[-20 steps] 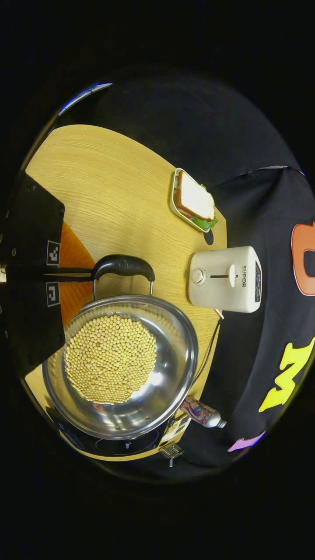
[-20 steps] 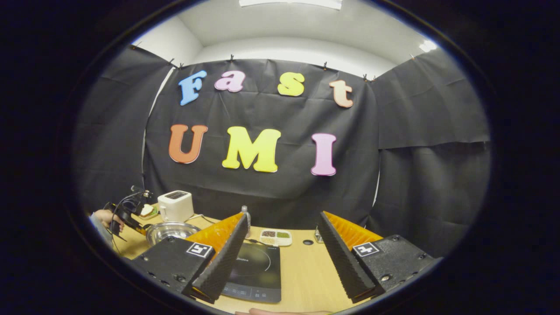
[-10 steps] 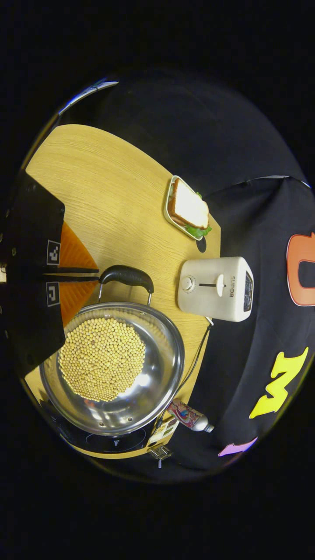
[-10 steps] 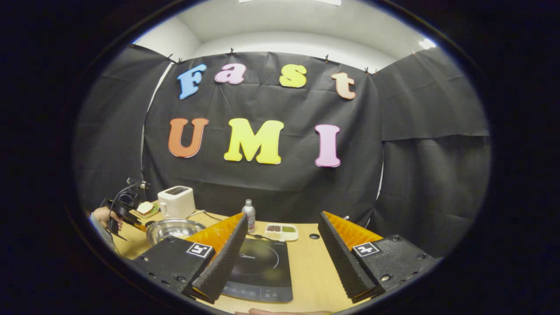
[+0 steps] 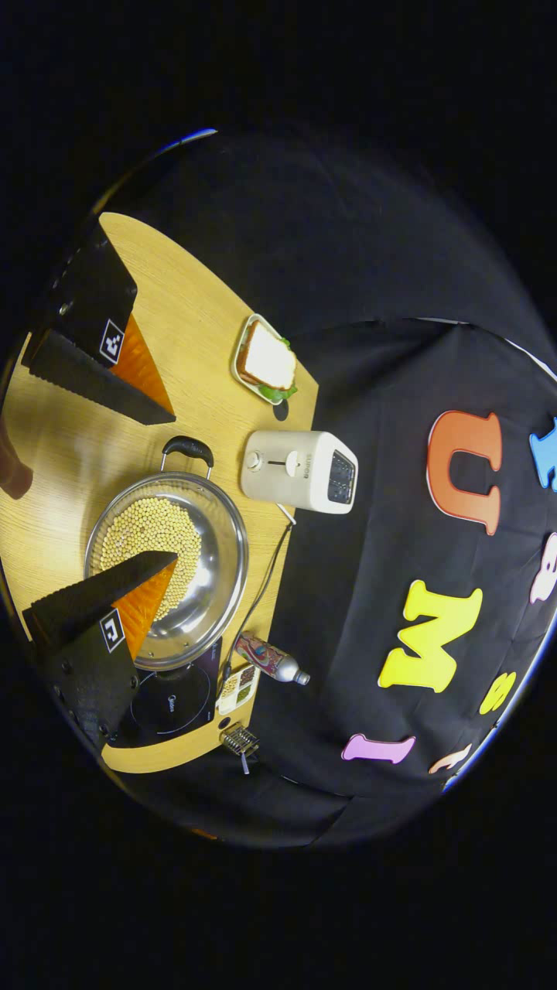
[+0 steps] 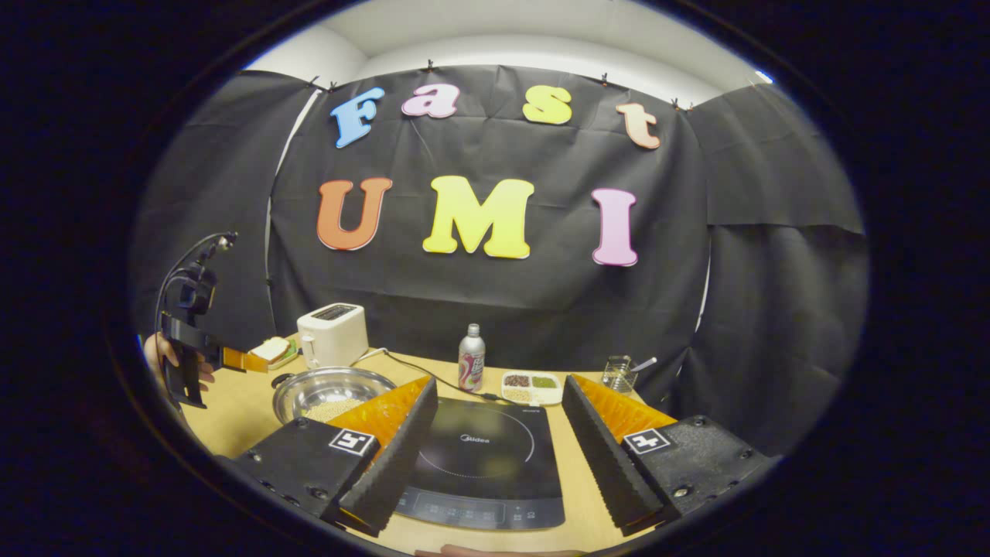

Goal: First push the handle of the pot to place it horizontally, then grasp the pot with both hands and set it on the induction cooktop.

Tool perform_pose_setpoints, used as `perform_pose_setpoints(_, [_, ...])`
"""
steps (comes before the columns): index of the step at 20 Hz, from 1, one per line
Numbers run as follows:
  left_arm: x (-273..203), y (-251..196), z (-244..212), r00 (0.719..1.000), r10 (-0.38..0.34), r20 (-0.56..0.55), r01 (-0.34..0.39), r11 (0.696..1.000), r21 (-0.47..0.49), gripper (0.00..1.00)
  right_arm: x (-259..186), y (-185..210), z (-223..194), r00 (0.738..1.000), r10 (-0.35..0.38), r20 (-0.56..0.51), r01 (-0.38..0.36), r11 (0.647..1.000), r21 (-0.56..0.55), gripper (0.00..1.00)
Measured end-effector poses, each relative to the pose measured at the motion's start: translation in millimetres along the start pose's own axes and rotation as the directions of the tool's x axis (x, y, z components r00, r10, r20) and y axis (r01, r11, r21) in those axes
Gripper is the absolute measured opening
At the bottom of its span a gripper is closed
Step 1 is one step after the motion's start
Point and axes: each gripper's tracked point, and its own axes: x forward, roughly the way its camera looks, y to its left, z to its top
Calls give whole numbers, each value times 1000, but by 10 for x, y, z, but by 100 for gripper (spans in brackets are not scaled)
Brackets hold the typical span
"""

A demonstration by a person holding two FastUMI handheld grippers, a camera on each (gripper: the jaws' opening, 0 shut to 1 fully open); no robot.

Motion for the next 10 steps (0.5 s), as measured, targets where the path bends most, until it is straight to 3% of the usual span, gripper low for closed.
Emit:
perform_pose_setpoints(5, [-191,-96,174,991,-19,129,15,999,33,95,368,293,-218,997,47,-56,-44,998,49,99])
perform_pose_setpoints(10, [45,-89,123,986,-39,163,25,996,89,95,848,559,-520,989,92,-117,-79,991,107,100])
